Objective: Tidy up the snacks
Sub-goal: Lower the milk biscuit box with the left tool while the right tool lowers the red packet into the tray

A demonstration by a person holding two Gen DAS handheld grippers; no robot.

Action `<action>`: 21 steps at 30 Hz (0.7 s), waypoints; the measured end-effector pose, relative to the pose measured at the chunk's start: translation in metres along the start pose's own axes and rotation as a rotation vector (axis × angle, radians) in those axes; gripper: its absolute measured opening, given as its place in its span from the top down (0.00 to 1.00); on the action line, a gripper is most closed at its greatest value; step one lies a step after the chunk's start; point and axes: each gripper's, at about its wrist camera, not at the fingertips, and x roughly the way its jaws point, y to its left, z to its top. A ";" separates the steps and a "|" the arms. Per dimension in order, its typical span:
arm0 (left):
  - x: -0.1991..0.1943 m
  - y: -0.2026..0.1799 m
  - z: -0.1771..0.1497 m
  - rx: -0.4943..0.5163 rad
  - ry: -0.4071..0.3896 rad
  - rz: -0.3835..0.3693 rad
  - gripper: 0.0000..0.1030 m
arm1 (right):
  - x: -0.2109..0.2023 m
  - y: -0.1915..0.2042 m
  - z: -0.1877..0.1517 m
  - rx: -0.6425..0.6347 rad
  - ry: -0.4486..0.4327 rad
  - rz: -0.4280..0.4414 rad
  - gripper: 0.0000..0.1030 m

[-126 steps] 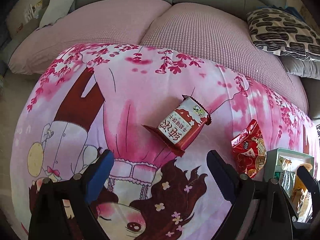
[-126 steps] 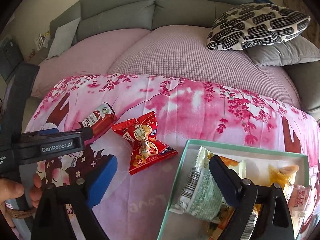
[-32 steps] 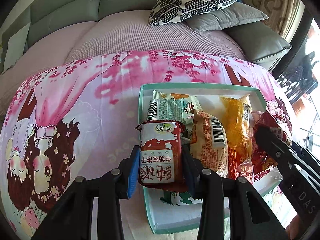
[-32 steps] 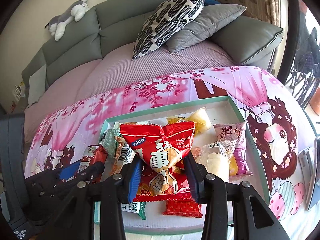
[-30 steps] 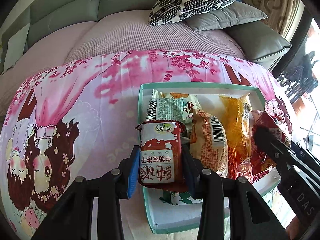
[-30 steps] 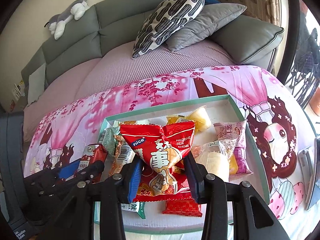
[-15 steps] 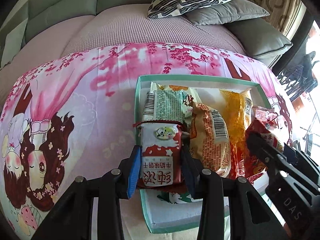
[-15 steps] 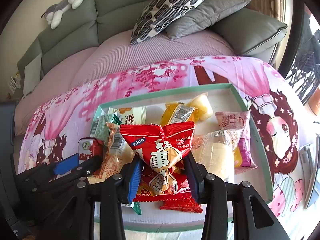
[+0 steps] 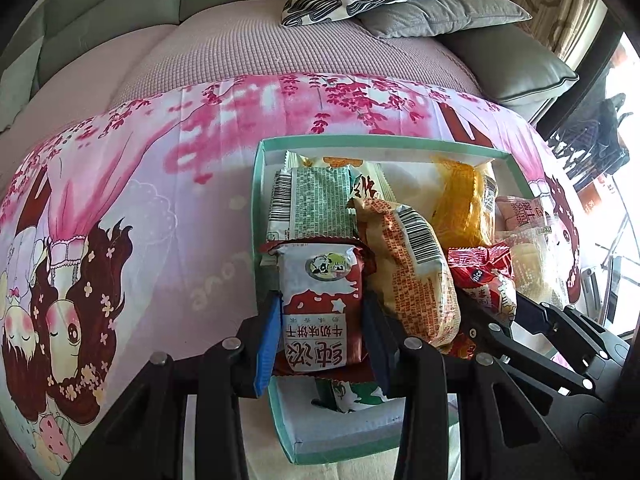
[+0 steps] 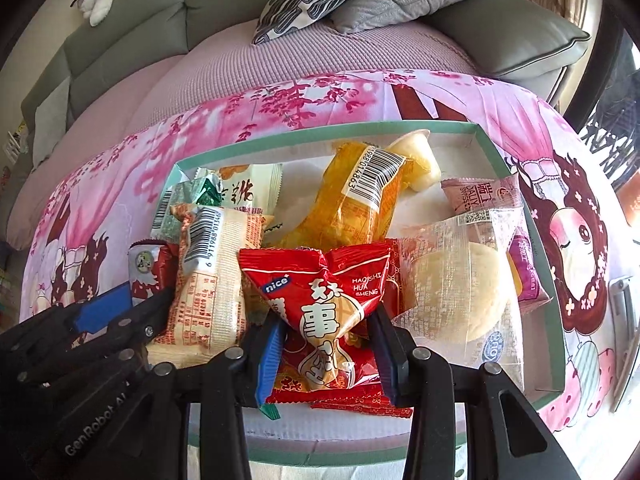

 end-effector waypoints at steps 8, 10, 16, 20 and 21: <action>0.008 0.007 0.001 -0.028 0.017 -0.020 0.60 | 0.008 0.000 0.001 -0.004 0.022 -0.007 0.56; 0.011 0.009 0.002 -0.037 0.019 -0.021 0.60 | 0.009 0.000 0.001 -0.006 0.019 -0.005 0.56; 0.019 0.014 0.003 -0.057 0.031 -0.030 0.60 | 0.012 0.001 0.004 -0.011 0.015 -0.003 0.56; 0.023 0.014 0.005 -0.061 0.038 -0.032 0.60 | 0.014 0.000 0.006 -0.004 0.014 0.001 0.56; 0.024 0.014 0.005 -0.063 0.039 -0.032 0.60 | 0.014 0.000 0.006 -0.003 0.014 0.001 0.56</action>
